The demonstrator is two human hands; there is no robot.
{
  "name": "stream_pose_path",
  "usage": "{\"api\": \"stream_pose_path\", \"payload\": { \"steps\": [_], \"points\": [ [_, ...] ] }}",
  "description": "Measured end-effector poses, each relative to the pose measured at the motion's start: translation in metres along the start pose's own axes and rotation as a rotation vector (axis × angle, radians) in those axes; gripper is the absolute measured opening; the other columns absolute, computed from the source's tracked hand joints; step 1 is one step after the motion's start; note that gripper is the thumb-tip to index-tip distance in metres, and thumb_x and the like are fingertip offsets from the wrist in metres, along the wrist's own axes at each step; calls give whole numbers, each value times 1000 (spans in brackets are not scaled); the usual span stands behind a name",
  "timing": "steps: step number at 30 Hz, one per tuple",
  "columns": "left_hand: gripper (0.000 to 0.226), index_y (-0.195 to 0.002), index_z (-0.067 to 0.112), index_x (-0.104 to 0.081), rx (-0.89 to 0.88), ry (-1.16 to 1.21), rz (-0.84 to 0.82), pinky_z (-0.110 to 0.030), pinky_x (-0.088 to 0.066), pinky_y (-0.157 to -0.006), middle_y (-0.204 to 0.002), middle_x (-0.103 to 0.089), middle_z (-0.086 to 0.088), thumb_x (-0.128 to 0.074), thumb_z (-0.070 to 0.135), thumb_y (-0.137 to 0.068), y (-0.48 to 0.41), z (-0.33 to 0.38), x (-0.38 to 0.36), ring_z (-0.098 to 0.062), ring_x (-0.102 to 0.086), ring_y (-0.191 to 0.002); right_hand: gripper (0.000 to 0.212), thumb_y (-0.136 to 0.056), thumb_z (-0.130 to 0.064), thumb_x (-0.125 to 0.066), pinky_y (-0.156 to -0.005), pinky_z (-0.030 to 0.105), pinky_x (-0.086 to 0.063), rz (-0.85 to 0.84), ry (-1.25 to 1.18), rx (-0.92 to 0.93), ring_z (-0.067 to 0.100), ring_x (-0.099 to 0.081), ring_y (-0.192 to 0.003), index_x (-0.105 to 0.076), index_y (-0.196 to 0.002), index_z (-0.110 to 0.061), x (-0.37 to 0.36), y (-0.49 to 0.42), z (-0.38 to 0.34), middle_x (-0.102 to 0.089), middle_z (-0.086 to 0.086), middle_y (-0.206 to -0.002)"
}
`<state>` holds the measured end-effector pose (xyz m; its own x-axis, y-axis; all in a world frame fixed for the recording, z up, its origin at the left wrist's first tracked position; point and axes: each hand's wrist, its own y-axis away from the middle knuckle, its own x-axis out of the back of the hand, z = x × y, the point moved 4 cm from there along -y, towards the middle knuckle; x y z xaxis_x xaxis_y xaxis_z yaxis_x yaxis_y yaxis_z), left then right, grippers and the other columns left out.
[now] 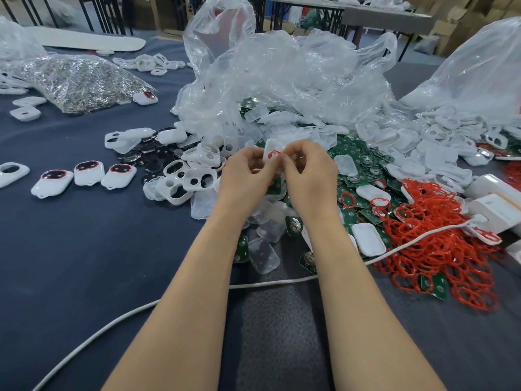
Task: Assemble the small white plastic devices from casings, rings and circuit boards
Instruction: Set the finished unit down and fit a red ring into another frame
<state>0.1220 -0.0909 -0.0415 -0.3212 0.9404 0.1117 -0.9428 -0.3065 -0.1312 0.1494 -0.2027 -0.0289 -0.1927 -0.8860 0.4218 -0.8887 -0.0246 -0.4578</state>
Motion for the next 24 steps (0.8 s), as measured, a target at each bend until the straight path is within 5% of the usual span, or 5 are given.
{"api": "stream_pose_path", "payload": {
  "steps": [7, 15, 24],
  "points": [
    [31, -117, 3, -59, 53, 48, 3, -43, -53, -94, -105, -70, -13, -65, 18, -91, 1, -2, 1, -24, -68, -99, 5, -89, -5, -59, -66, 14, -35, -24, 94, 95, 15, -51, -77, -64, -89, -5, -3, 1, -4, -55, 2, -87],
    [14, -92, 16, -60, 33, 15, 34, -45, -54, -90, -93, -72, -10, -50, 21, -100, -2, -3, 2, -24, -70, -91, 5, -92, -5, -56, -74, 31, -43, -74, 83, 82, 22, -57, -83, -61, -91, -6, 0, -1, -3, -62, 5, -88],
    [18, -85, 24, -56, 2, -62, 70, -46, -53, -90, -93, -70, -8, -48, 20, -100, -3, -2, 5, -24, -68, -93, 5, -91, -7, -58, -72, 25, -43, -85, 76, 65, 19, -57, -82, -63, -91, -7, 1, -1, 1, -65, 6, -90]
  ]
}}
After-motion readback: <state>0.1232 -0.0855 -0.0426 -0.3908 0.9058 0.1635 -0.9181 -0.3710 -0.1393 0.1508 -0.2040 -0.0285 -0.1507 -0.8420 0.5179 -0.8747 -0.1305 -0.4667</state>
